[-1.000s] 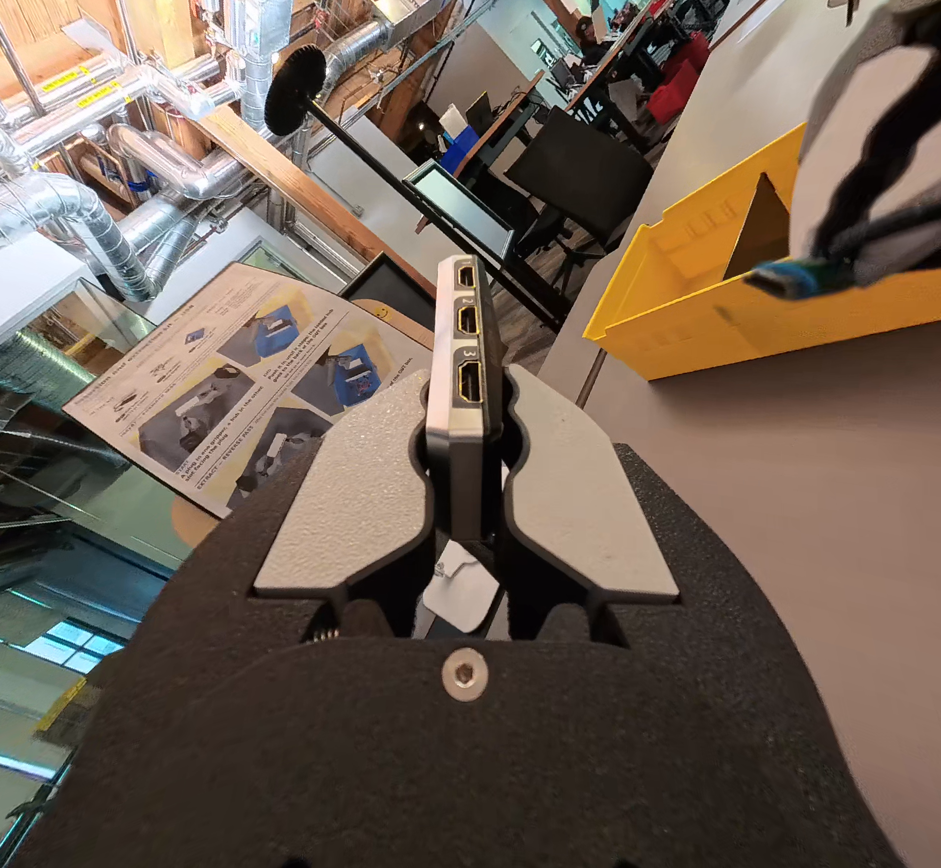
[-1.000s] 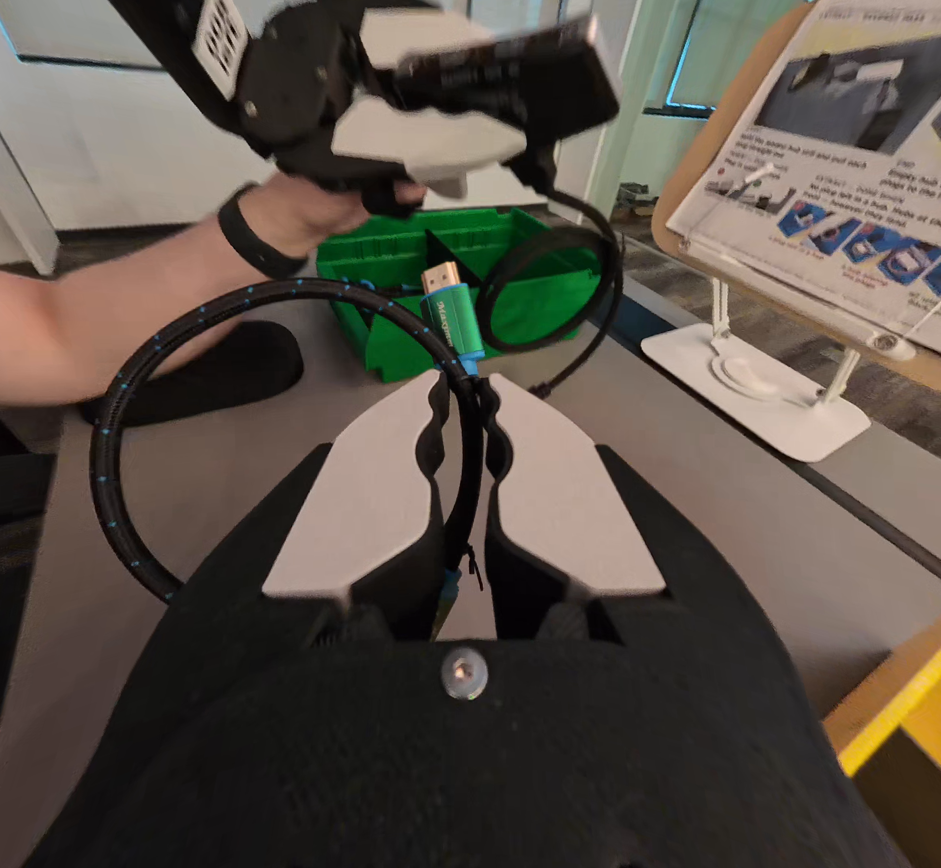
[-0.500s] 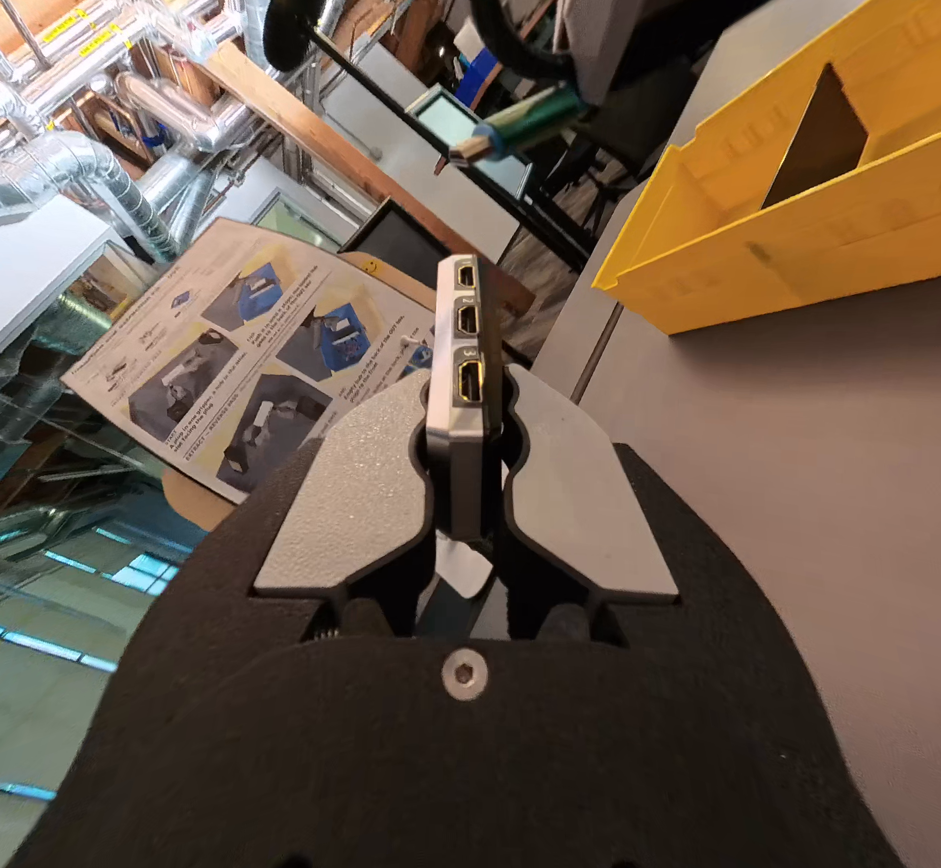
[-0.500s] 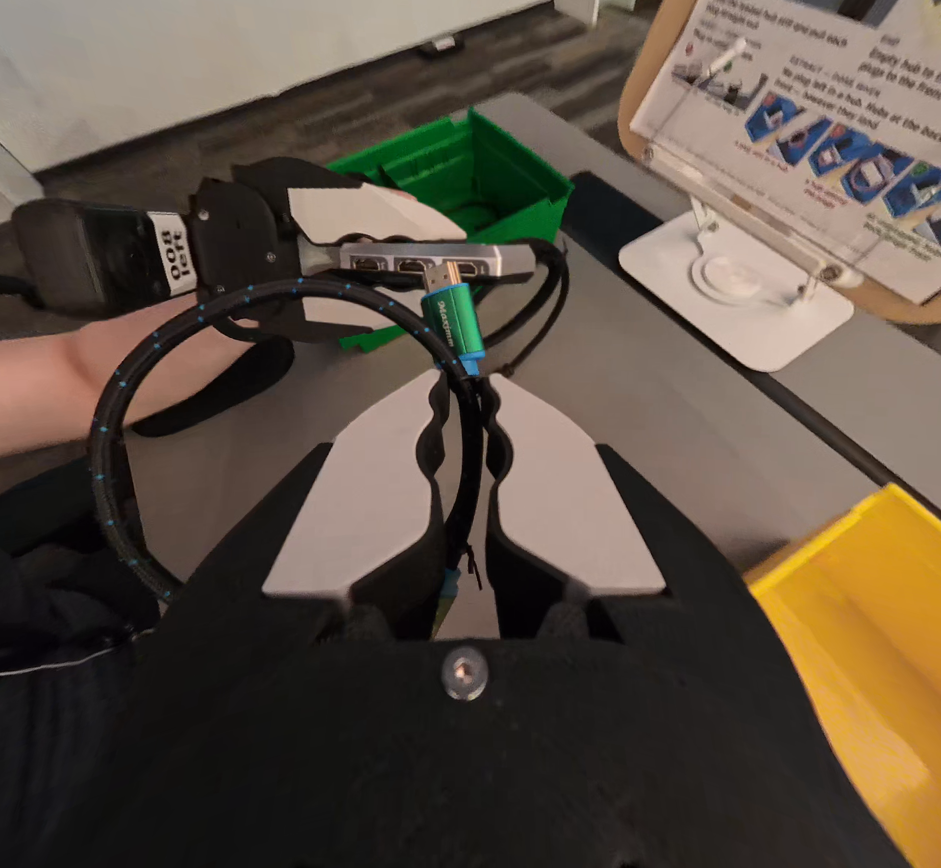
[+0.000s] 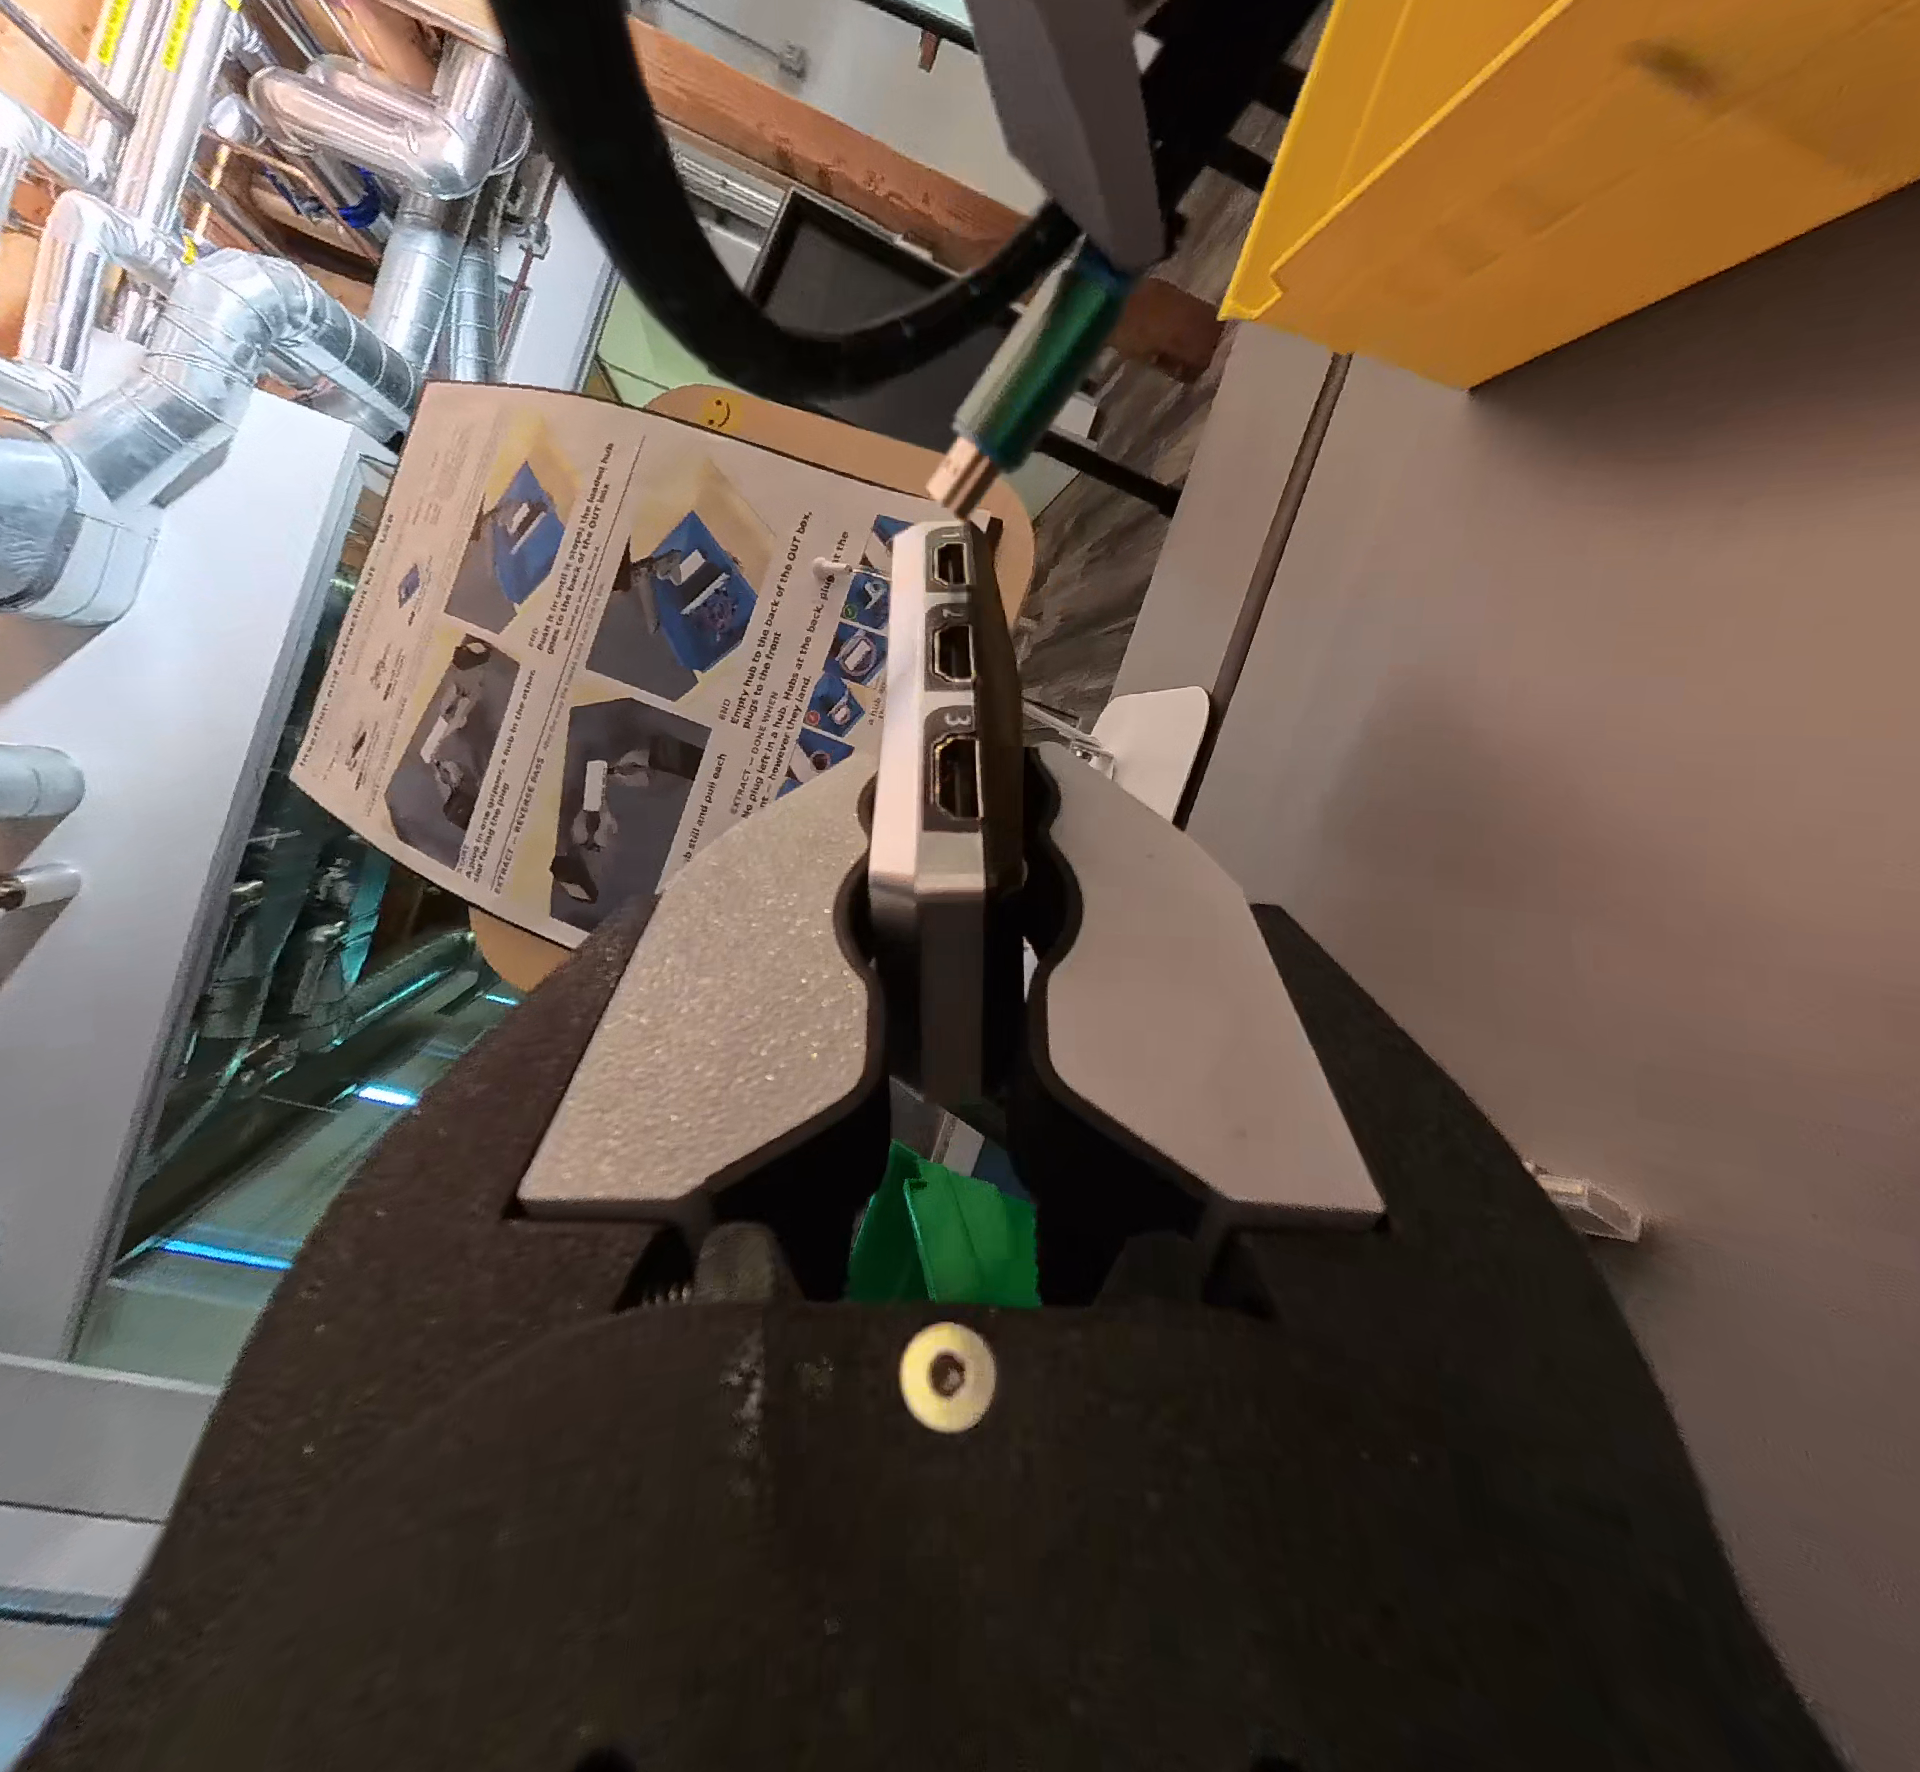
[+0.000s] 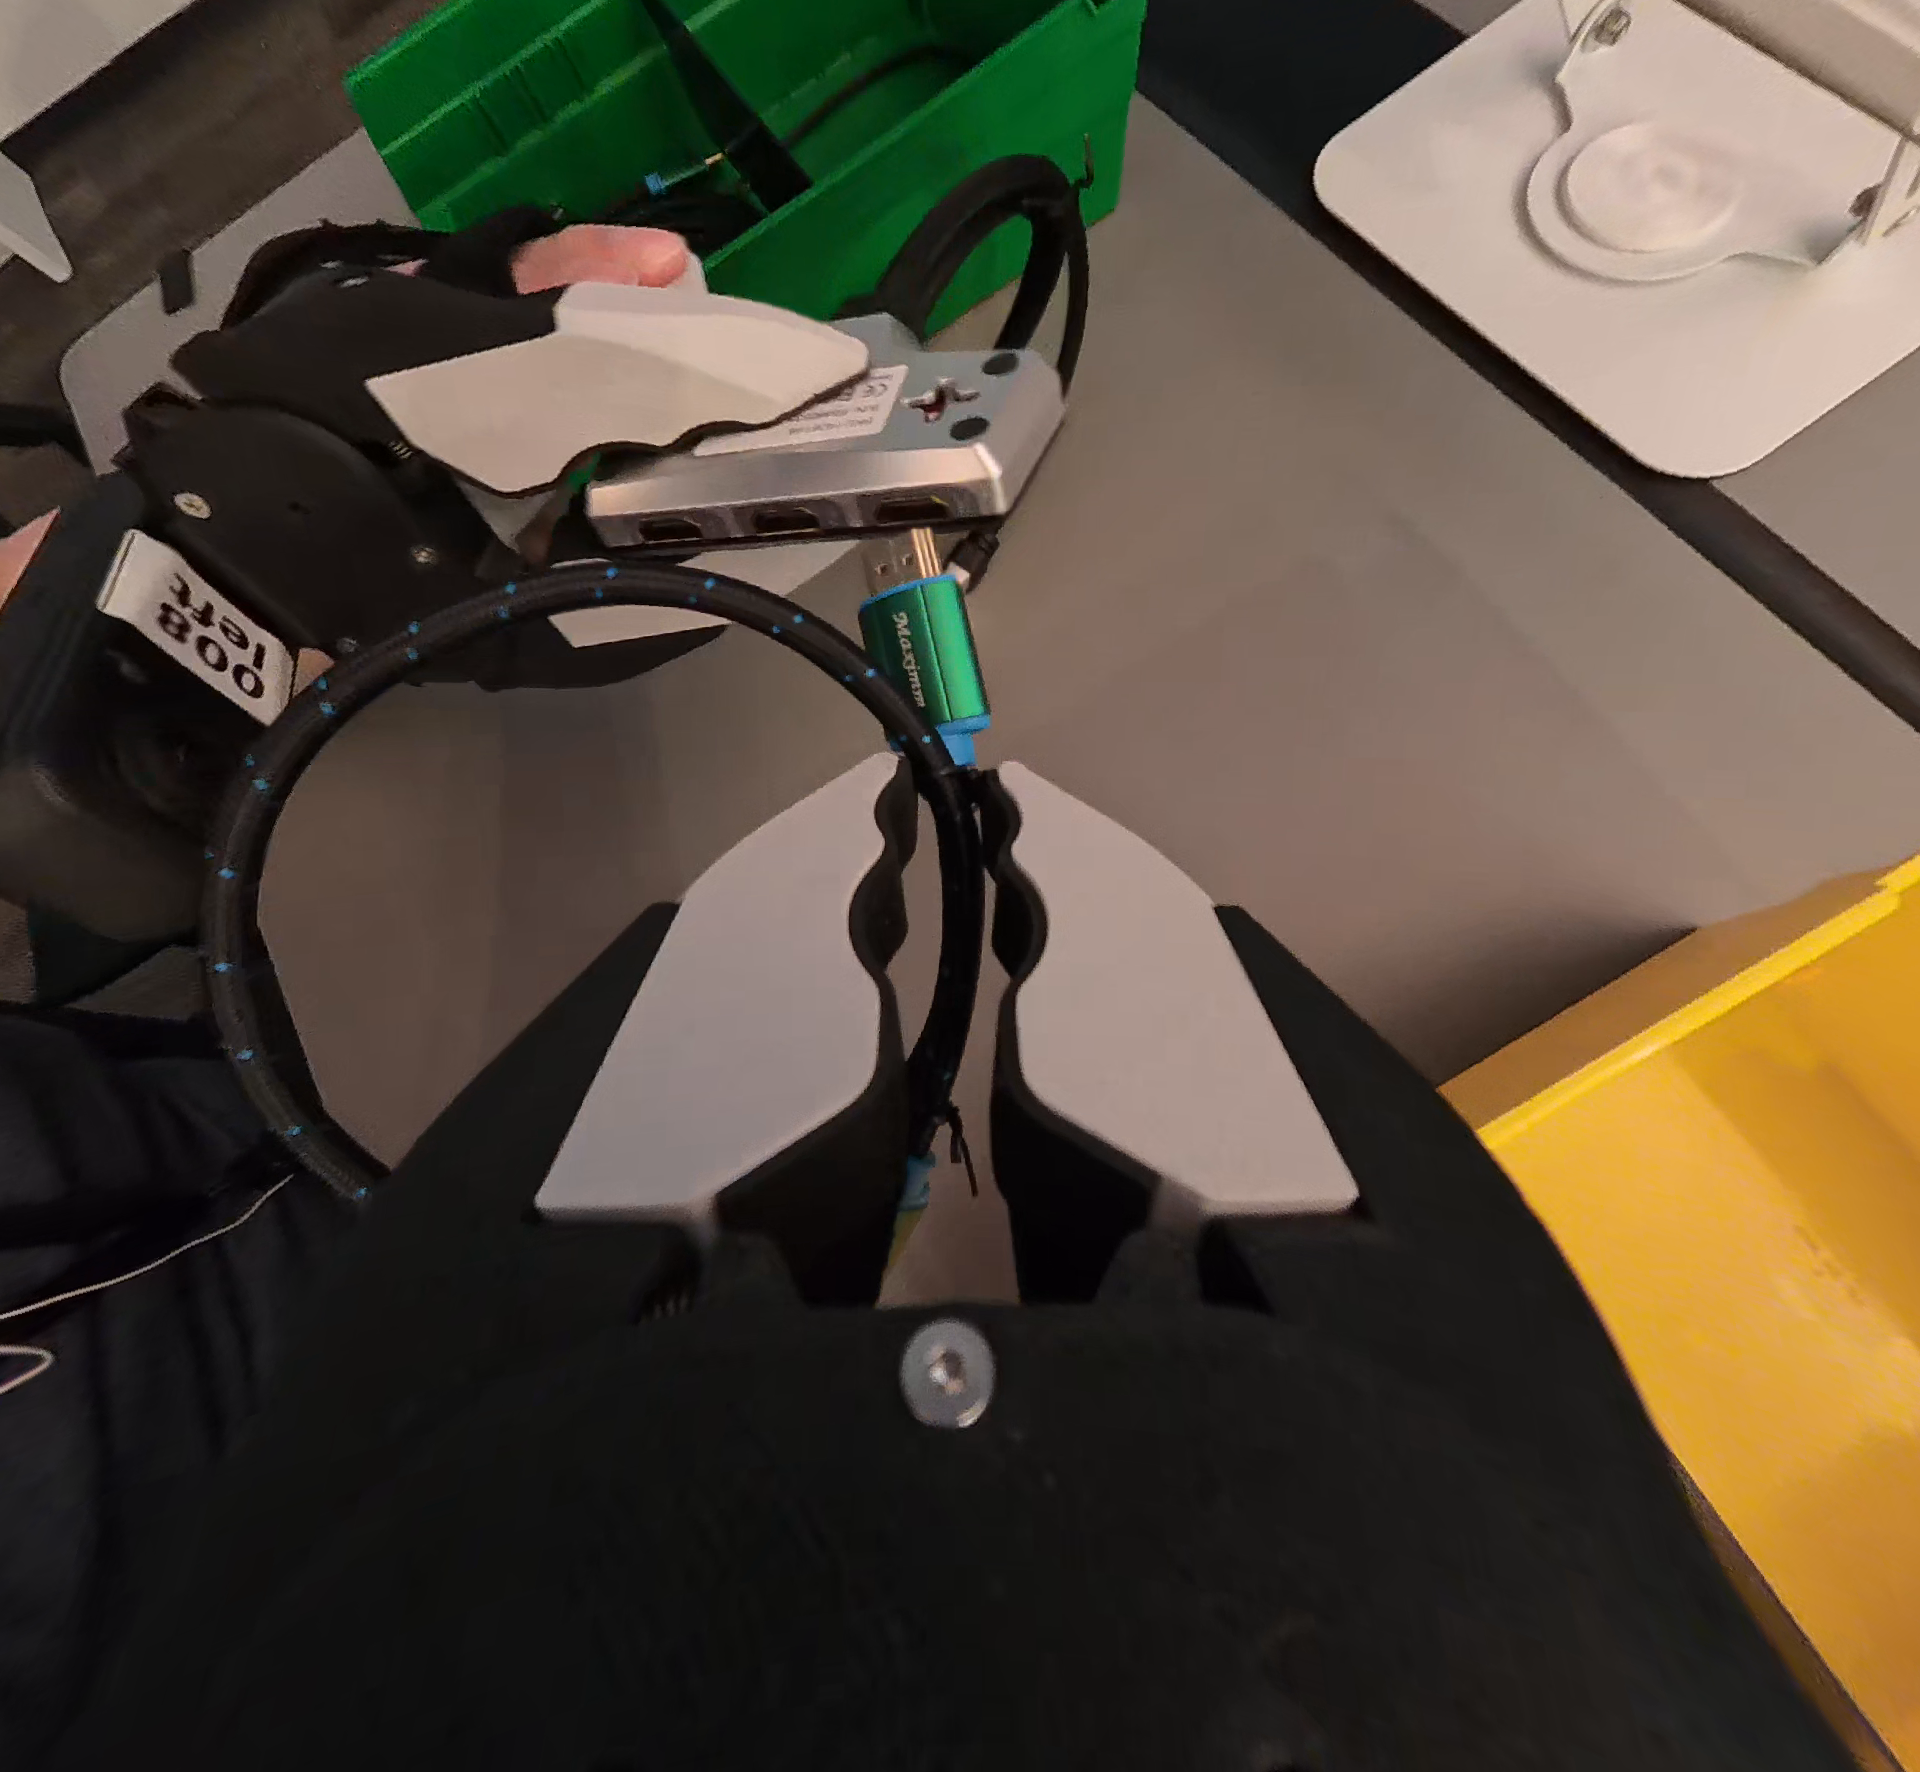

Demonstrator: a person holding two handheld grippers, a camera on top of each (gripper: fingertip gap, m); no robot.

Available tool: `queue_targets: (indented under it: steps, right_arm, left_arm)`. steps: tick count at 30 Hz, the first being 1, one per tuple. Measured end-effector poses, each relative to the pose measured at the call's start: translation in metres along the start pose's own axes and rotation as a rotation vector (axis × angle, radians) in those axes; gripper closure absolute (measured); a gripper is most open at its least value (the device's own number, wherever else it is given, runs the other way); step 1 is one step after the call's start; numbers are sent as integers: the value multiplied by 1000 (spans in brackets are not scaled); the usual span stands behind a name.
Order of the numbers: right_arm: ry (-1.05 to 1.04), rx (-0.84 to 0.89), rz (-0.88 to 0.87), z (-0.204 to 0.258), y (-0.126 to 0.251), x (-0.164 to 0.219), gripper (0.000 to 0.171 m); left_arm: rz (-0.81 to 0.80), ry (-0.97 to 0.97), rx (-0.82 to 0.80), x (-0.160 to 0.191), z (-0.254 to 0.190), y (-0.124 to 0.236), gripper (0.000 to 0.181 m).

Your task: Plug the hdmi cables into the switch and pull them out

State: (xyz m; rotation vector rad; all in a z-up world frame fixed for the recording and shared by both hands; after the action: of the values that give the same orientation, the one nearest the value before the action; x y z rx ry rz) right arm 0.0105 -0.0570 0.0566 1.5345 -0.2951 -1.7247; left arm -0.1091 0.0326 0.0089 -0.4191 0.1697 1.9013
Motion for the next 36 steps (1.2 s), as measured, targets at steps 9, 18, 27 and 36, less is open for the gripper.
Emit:
queue_targets:
  steps: [9,18,27,36]
  right_arm:
    - [-16,18,26,-4,-8,2,161]
    - [-54,17,67,-9,-18,6,160]
    - [-51,27,101,-11,-22,9,160]
    - [-38,28,102,-9,-21,9,160]
  left_arm:
    - [33,-88,-13,0,-8,-1,159]
    - [57,-159,-21,-1,-11,-1,158]
    - [69,-216,-11,0,-16,-3,158]
    - [69,-222,8,0,-20,-3,158]
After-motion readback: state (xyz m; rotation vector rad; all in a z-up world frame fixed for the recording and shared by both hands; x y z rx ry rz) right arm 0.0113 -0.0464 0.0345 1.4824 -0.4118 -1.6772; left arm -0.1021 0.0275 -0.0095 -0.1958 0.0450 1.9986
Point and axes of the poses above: each gripper's, where its closed fingertips meet, y back along the fingers, x out of its underside, z = x × y across the jaws, the point moved 7 cm from there along y, back along the fingers, and after that the axes turned 5 degrees about -x, right-handed, at the moved point
